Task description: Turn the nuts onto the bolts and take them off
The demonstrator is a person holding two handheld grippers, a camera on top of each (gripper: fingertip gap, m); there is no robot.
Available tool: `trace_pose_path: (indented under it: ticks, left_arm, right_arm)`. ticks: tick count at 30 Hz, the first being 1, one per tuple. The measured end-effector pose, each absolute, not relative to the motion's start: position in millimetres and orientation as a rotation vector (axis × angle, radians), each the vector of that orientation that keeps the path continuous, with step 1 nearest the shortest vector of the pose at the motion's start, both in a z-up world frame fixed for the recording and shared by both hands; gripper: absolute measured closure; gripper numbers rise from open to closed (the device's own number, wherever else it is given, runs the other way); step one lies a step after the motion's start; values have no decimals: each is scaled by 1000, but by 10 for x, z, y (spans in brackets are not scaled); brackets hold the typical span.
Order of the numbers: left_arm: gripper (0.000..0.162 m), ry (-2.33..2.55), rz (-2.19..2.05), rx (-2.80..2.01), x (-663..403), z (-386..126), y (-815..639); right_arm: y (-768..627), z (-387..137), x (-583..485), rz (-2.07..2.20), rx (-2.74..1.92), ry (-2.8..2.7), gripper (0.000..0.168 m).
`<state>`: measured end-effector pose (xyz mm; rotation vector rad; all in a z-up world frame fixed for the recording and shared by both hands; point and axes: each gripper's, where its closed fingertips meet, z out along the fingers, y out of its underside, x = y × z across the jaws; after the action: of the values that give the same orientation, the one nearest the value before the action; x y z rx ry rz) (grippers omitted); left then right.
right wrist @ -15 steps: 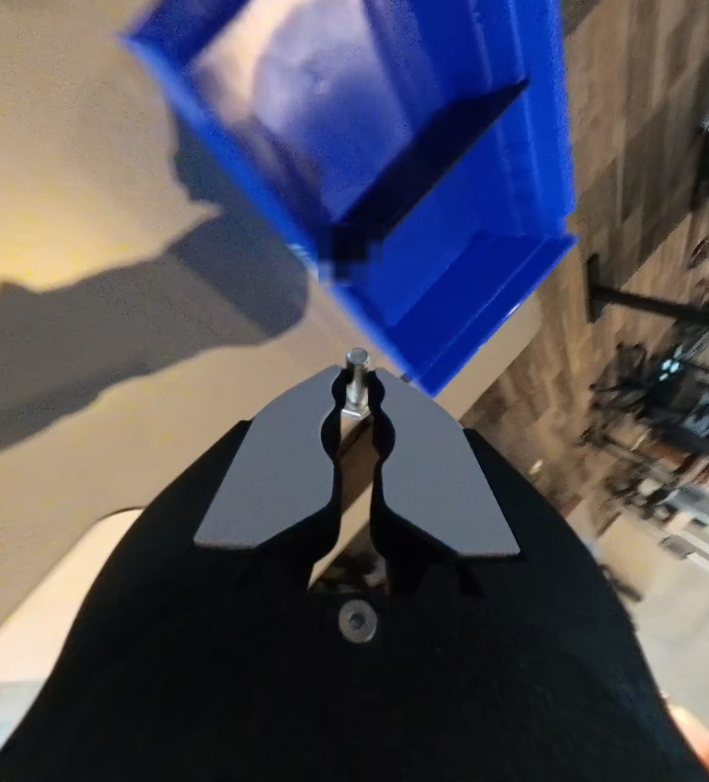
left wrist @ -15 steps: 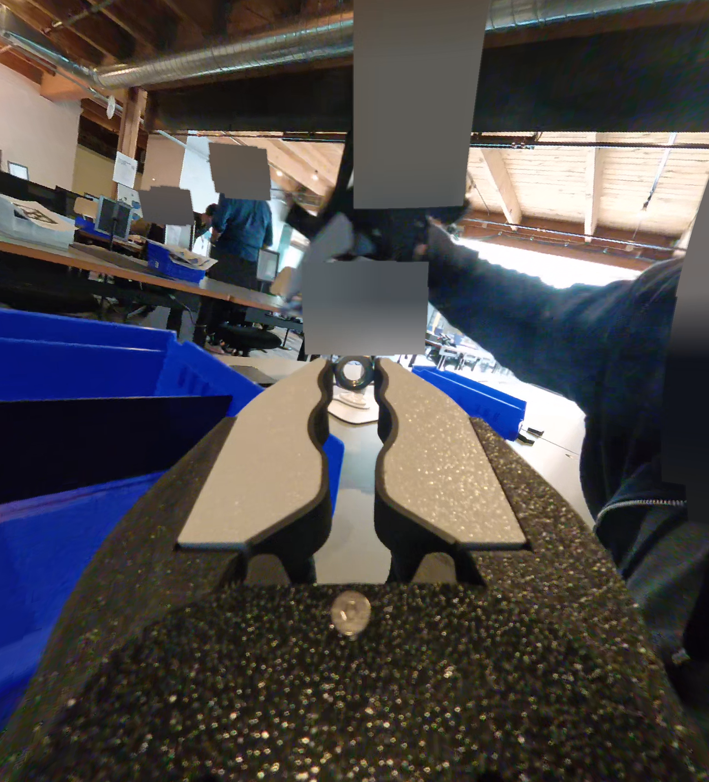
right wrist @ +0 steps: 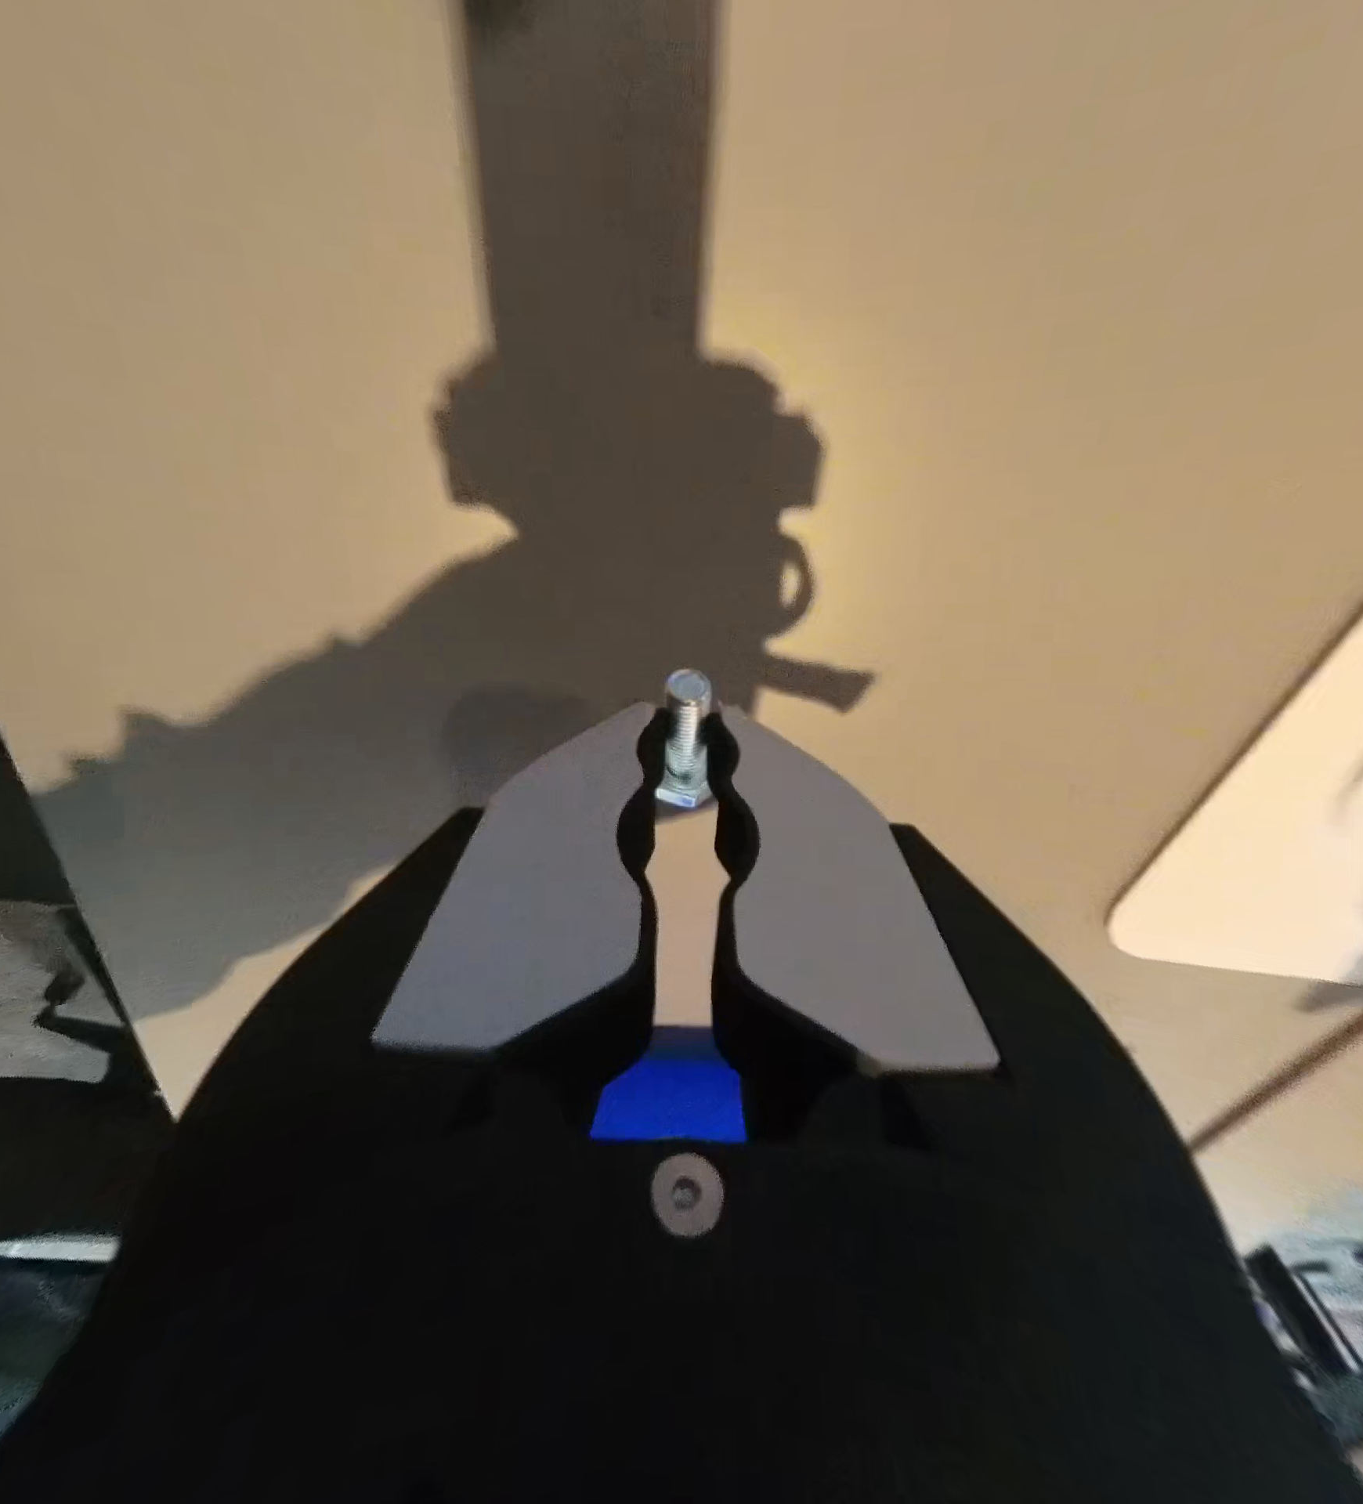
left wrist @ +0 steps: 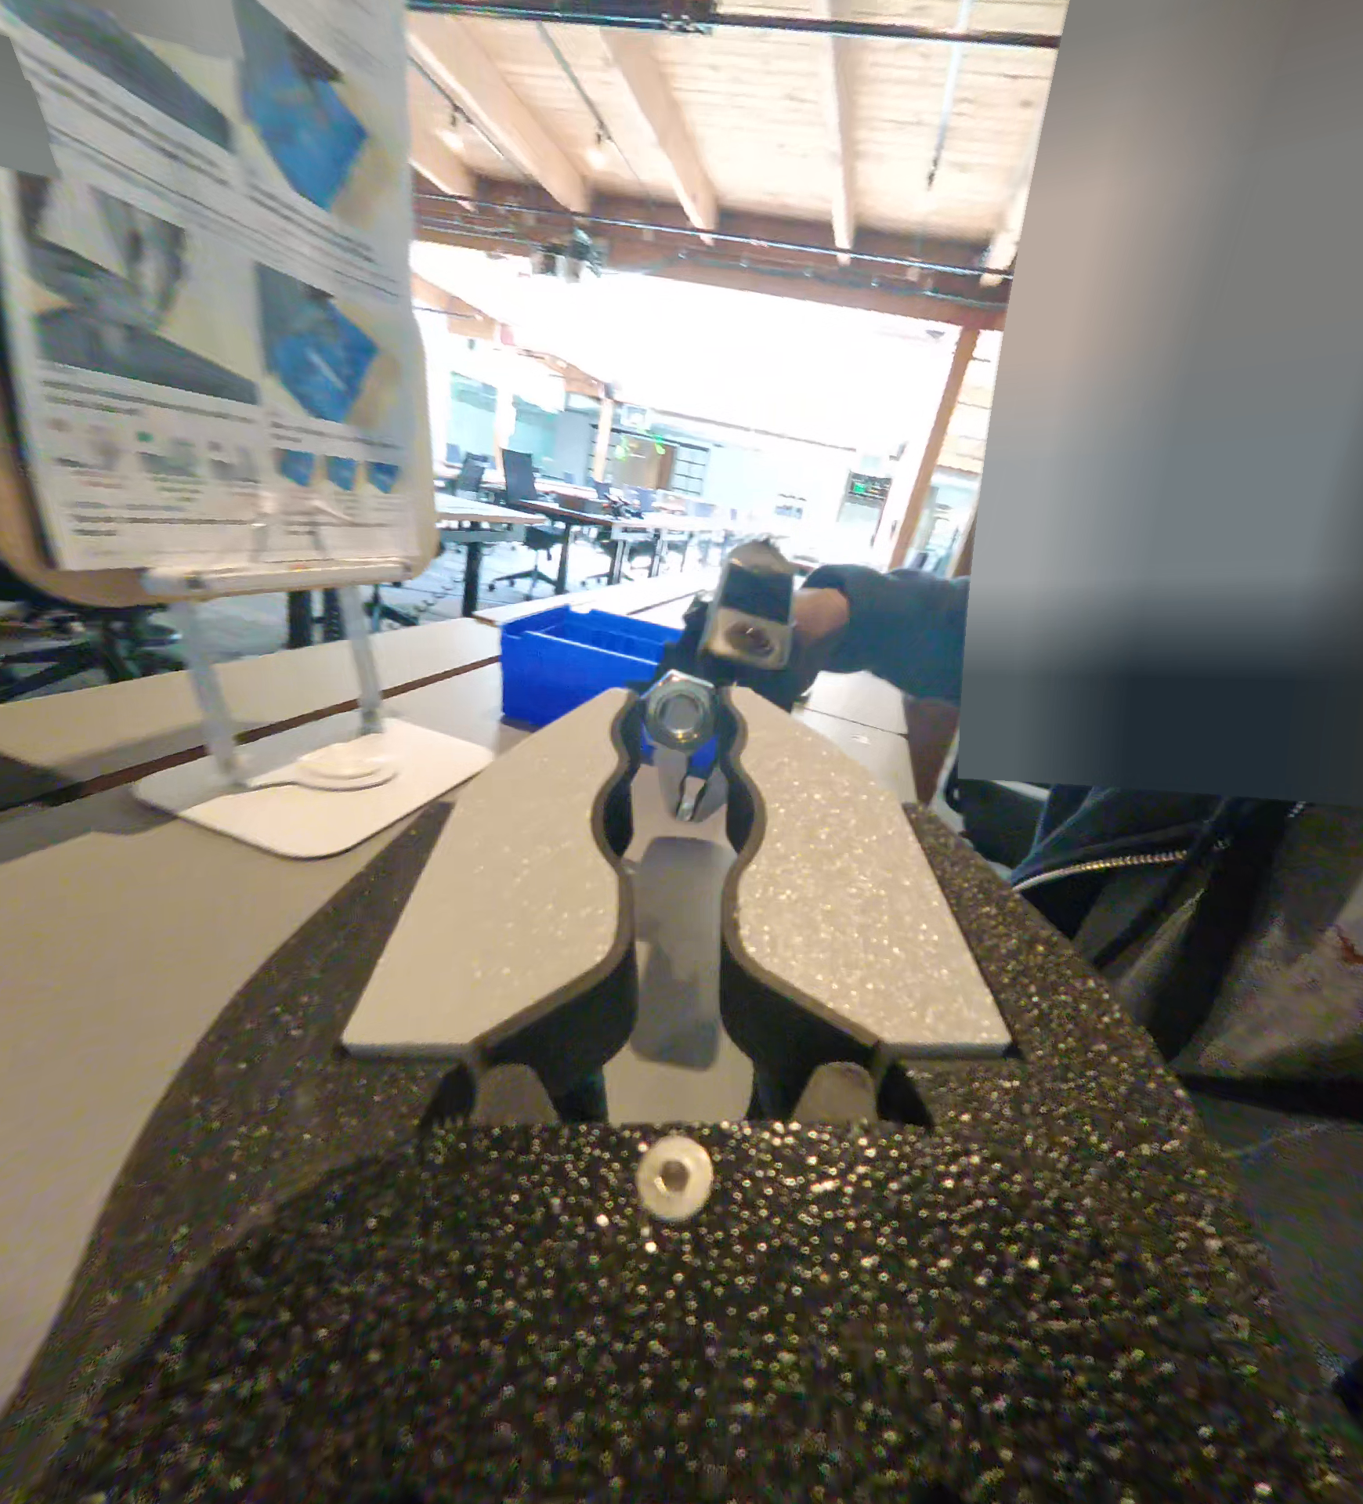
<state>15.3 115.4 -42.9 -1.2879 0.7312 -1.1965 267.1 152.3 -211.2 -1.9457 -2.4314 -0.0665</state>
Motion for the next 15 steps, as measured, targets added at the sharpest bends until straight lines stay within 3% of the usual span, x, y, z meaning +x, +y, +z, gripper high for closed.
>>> trace_pose_path:
  ticks: [15]
  left_arm:
    - [145, 851, -1353, -1401, 1373, -840, 1508]
  right_arm:
    - [1513, -2630, 2775, 90, -1932, -2389, 160]
